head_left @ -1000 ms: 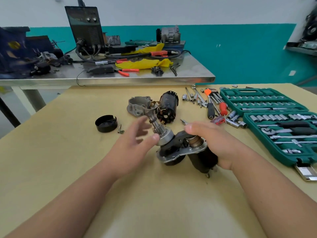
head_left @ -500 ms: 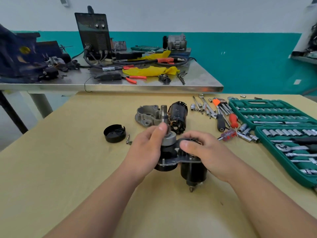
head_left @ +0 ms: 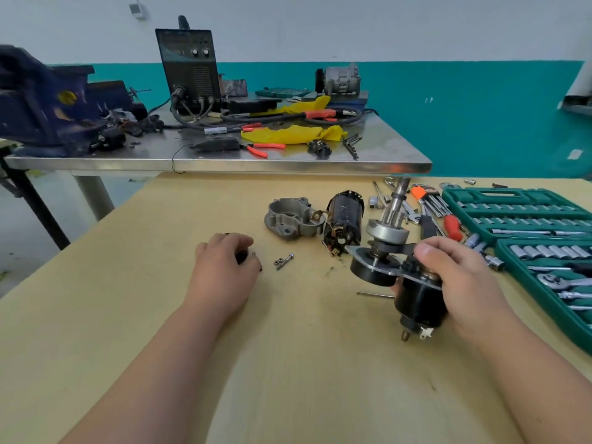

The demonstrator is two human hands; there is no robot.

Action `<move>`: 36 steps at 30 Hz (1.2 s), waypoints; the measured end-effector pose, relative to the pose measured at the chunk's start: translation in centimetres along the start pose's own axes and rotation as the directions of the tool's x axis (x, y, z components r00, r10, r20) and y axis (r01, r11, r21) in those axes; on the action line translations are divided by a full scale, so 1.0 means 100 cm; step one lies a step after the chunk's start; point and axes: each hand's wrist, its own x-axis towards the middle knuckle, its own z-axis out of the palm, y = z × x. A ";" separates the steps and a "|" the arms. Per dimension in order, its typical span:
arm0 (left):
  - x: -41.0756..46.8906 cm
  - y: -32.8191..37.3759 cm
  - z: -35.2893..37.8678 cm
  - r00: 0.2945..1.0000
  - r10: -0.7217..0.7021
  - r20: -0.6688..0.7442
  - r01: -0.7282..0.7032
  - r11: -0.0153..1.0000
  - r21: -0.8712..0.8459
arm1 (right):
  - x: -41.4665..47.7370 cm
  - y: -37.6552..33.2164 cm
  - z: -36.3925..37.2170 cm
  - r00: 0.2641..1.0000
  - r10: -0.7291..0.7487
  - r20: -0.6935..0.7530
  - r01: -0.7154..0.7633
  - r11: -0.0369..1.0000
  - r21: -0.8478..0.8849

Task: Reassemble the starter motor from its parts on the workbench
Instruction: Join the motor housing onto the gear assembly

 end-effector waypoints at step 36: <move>-0.020 0.019 -0.027 0.996 0.082 0.042 -0.044 0.823 -0.566 | 0.050 -0.019 0.073 0.977 -0.148 0.150 0.201 0.873 -0.445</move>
